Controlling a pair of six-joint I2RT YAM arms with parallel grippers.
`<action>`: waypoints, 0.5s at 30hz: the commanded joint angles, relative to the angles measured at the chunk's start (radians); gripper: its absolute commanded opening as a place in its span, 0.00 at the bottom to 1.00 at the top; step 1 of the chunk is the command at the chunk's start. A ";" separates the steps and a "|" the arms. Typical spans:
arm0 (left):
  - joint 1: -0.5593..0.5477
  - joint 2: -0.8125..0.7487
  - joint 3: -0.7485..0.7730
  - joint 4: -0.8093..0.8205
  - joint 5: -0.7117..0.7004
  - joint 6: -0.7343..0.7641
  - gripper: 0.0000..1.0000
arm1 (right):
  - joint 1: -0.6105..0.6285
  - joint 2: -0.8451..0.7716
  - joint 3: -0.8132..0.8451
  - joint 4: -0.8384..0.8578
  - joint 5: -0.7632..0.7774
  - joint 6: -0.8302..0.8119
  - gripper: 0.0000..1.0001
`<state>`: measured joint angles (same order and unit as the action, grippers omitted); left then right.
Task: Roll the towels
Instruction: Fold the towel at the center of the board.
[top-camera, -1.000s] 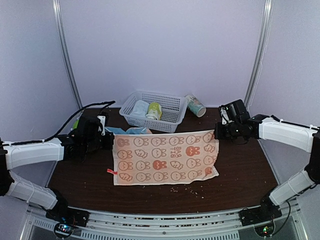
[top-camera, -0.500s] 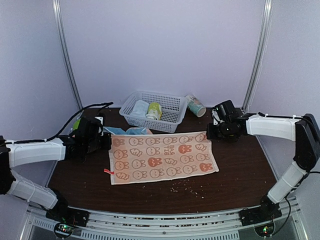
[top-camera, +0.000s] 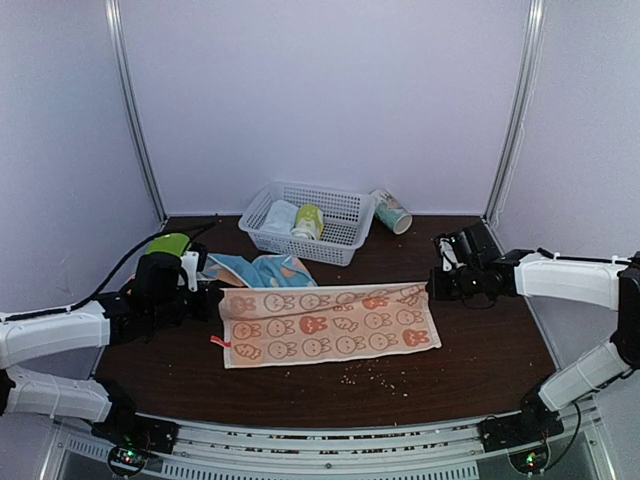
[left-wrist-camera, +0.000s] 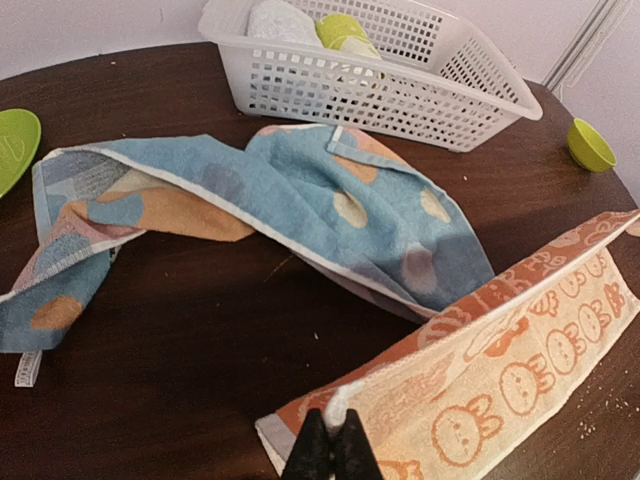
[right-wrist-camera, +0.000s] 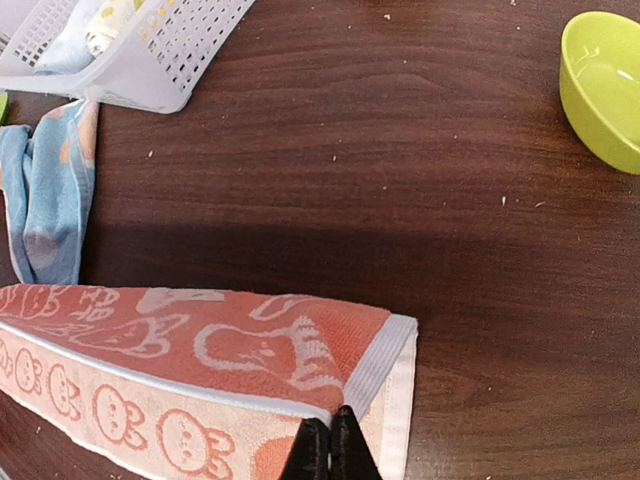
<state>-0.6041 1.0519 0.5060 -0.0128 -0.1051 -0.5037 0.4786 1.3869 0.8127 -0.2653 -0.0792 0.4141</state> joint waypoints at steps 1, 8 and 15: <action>-0.004 -0.070 -0.054 -0.023 0.018 -0.036 0.00 | 0.019 -0.046 -0.042 0.014 0.003 0.020 0.00; -0.012 -0.131 -0.097 -0.053 0.032 -0.050 0.00 | 0.070 -0.070 -0.095 0.022 0.022 0.027 0.00; -0.031 -0.111 -0.109 -0.054 0.048 -0.053 0.00 | 0.114 -0.079 -0.129 0.029 0.043 0.047 0.00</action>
<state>-0.6216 0.9375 0.4091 -0.0795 -0.0692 -0.5480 0.5743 1.3312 0.7002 -0.2501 -0.0761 0.4419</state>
